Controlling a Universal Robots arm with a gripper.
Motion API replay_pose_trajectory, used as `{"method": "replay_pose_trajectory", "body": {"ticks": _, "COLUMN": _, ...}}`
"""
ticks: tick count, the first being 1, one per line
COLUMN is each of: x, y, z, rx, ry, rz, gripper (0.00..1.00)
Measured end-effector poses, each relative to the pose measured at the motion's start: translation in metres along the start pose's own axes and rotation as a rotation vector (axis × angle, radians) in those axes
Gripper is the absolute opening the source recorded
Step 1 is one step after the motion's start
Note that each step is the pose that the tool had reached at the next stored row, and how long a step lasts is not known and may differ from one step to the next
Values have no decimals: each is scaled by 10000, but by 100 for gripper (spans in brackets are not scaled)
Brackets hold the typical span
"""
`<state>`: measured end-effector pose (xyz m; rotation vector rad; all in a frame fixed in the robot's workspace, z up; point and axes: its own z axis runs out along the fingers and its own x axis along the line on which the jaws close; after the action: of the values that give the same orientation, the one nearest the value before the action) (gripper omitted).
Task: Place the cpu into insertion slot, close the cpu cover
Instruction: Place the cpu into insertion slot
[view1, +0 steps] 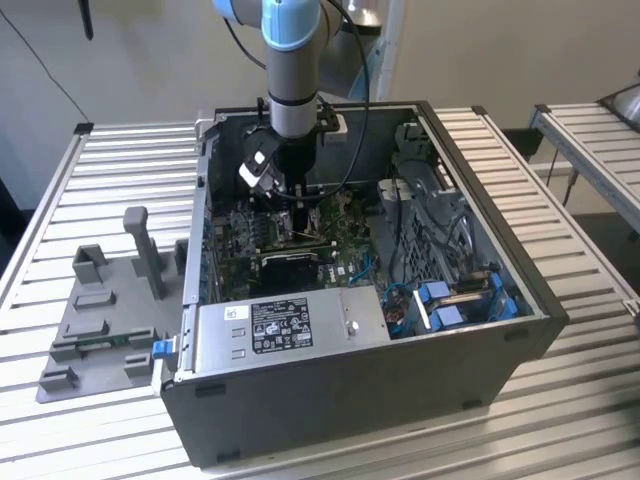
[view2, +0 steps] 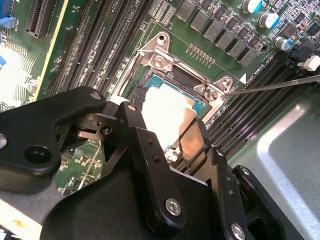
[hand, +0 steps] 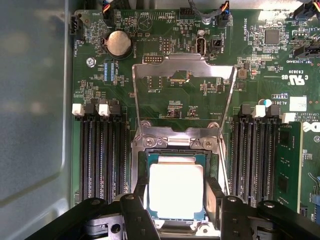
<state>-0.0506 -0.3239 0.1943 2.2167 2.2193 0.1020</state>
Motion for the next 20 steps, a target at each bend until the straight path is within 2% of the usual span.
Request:
{"method": "replay_pose_trajectory", "body": {"ticks": 12, "x": -22, "y": 1, "z": 3, "rx": -7, "ry": 8, "rz": 0, "gripper": 55}}
{"method": "replay_pose_trajectory", "body": {"ticks": 13, "x": -23, "y": 1, "z": -8, "rx": 0, "ry": -2, "rz": -1, "gripper": 61}}
{"method": "replay_pose_trajectory", "body": {"ticks": 14, "x": -22, "y": 2, "z": -33, "rx": -2, "ry": -1, "rz": -1, "gripper": 61}}
{"method": "replay_pose_trajectory", "body": {"ticks": 18, "x": -13, "y": 11, "z": -226, "rx": -1, "ry": -3, "rz": 0, "gripper": 61}}
{"method": "replay_pose_trajectory", "body": {"ticks": 19, "x": -7, "y": 18, "z": -369, "rx": -1, "ry": -2, "rz": 0, "gripper": 61}}
{"method": "replay_pose_trajectory", "body": {"ticks": 20, "x": -4, "y": 22, "z": -451, "rx": -1, "ry": -2, "rz": 0, "gripper": 61}}
